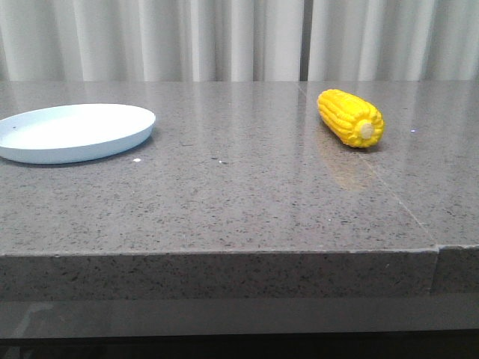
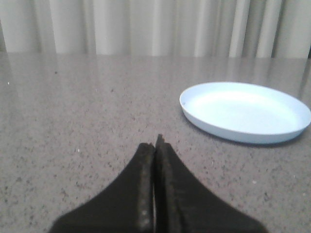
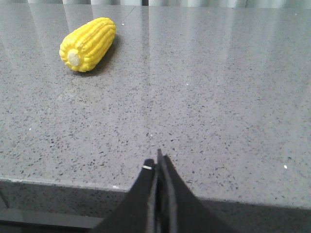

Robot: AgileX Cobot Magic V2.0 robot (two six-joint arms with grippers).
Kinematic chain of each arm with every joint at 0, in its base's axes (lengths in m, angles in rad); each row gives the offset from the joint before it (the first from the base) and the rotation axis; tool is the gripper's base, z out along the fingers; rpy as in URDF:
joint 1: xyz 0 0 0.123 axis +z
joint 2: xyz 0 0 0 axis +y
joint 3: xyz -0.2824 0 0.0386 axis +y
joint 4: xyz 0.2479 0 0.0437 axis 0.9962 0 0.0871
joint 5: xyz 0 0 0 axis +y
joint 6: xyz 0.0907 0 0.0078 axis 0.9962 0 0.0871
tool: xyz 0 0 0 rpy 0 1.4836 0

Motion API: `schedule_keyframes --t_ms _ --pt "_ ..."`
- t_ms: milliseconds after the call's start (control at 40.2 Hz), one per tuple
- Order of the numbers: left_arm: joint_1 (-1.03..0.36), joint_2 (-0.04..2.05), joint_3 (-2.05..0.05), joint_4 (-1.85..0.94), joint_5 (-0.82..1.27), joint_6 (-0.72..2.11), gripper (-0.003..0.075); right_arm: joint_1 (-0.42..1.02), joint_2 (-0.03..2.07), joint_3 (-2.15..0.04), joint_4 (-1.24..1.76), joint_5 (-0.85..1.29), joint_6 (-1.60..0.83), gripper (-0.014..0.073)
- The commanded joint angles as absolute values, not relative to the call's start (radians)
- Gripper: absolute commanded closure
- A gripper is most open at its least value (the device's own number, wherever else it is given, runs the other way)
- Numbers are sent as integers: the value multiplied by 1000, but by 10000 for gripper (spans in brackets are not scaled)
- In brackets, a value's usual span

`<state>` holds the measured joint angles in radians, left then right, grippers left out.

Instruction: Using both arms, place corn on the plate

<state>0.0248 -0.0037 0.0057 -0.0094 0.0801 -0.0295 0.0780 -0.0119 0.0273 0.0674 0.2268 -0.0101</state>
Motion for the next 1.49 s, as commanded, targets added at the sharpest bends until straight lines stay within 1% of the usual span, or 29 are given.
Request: schedule_keyframes --t_ms 0,75,124,249,373,473,572,672,771,896,920,970,995,1045,1070,1119,1169,1219,1269,1318,1368,1468 --pt "25 -22 6 -11 -130 -28 740 70 -23 5 73 109 -21 715" --pt "25 -22 -15 -11 -180 -28 740 70 -23 -27 78 108 -21 715" --pt "25 -22 -41 -11 -175 -28 740 70 -23 -59 77 122 -21 715" --pt "25 -11 -139 0 -99 -28 740 70 -22 -166 79 172 -21 715" --pt "23 45 -279 0 35 -28 740 70 6 -300 79 253 -20 715" --pt "23 140 -386 11 133 -28 740 70 77 -396 81 305 -7 715" --pt "23 262 -466 36 199 -28 741 70 199 -481 96 317 0 715" --pt "23 352 -503 36 201 -28 741 70 300 -541 107 317 0 715" --pt "23 397 -512 36 194 -28 740 70 378 -572 109 307 0 715" --pt "23 404 -512 36 194 -28 727 70 406 -575 109 278 0 707" --pt "23 404 -512 36 194 -28 713 70 406 -575 109 274 0 693" --pt "23 404 -512 36 194 -28 652 70 403 -575 109 270 0 645" --pt "23 404 -512 36 194 -28 602 70 403 -575 109 269 0 609" --pt "23 404 -512 36 194 -28 475 70 403 -575 109 269 0 530" --pt "23 404 -512 36 194 -28 420 70 403 -575 109 269 0 476" --pt "23 404 -512 36 194 -28 277 70 403 -575 109 271 0 358" --pt "23 404 -512 36 194 -28 170 70 403 -575 109 273 0 252" --pt "23 404 -512 36 194 -28 85 70 403 -575 109 273 0 158" --pt "23 404 -512 36 194 -28 48 70 403 -575 109 273 0 74" --pt "23 404 -512 36 194 -28 45 70 403 -575 109 273 0 29" --pt "23 404 -512 36 194 -28 51 70 403 -575 109 273 0 11" --pt "23 404 -512 36 192 -28 50 70 403 -575 109 273 0 13"
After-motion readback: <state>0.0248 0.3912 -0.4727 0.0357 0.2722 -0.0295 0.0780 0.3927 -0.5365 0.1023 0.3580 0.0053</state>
